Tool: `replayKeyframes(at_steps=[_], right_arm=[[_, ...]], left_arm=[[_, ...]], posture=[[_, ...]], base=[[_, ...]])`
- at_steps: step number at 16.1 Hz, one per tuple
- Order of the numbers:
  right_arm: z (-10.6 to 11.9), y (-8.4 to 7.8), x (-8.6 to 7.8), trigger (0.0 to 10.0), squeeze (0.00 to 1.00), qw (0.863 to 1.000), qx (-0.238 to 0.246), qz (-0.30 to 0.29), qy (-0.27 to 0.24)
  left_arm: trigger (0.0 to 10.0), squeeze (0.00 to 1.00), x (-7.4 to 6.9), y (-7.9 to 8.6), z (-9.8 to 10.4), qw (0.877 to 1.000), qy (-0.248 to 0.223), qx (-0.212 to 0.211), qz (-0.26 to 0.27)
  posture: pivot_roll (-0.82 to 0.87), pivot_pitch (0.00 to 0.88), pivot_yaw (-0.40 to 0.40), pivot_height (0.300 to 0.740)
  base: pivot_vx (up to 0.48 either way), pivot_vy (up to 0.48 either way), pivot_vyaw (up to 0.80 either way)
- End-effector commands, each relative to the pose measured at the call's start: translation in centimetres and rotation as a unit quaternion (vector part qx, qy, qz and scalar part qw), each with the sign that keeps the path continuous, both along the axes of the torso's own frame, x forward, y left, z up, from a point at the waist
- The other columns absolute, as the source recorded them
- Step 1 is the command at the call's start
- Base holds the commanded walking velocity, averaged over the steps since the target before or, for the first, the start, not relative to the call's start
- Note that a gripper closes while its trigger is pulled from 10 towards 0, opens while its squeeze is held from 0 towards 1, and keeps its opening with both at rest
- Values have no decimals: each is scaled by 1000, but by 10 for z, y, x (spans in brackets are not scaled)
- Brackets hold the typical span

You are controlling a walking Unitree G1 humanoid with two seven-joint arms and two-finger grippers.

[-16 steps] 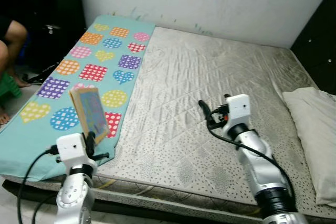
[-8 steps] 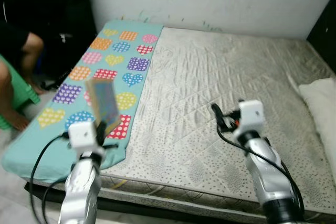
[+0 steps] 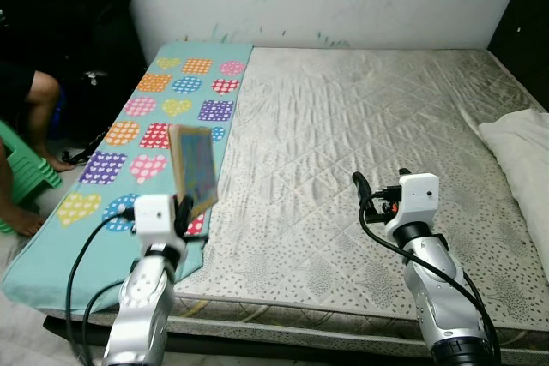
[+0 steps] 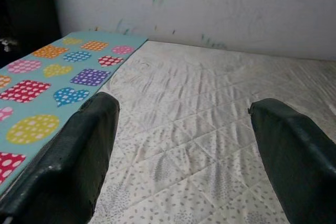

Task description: Clean up the room

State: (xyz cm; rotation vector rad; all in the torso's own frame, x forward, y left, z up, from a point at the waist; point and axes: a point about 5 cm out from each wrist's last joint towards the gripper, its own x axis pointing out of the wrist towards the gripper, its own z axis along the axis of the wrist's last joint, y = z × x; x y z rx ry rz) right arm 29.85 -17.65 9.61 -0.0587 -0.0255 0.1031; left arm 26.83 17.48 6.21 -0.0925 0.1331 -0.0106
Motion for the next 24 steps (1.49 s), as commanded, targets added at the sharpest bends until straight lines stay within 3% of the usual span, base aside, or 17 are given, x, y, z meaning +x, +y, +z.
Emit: replayKeyframes(at_steps=[1,4,5,8,10,15,18,22,24], right_arm=[[1,1,0,10000,0,1000,5,-6,-2],[-6,9,-7,10000,0,1000,10,0,9],[-3,12,-5,10000,0,1000,11,9,5],[7,20,13,10000,0,1000,10,19,-8],[16,24,18,10000,0,999,11,27,-20],[5,6,11,10000,0,1000,15,-18,-12],[0,4,3,10000,0,1000,10,-13,3],[3,-4,4,10000,0,1000,-5,-9,4],[6,-5,2,10000,0,1000,-9,-1,4]], left_arm=[[10000,0,3,4,13,1000,-28,9,2],[10000,0,2,7,10,1000,-26,15,0],[10000,0,7,7,16,999,-33,14,5],[10000,0,24,12,31,998,-61,12,17],[10000,0,27,17,29,998,-59,14,30],[10000,0,8,8,21,999,-48,25,4],[10000,0,10,13,20,999,-44,13,16],[10000,0,9,2,20,999,-48,0,9],[10000,0,-1,6,15,999,-41,11,13]], posture=[[-164,0,41,740],[-166,0,37,740],[-164,0,38,740],[-174,0,4,740],[-171,0,-3,740],[-134,0,52,740],[-150,0,24,740],[-147,0,-6,740],[-135,0,-15,740]], base=[[0,0,0],[0,0,0],[0,0,0],[0,0,0],[0,0,0],[0,0,0],[0,0,-267],[0,0,-800],[0,0,0]])
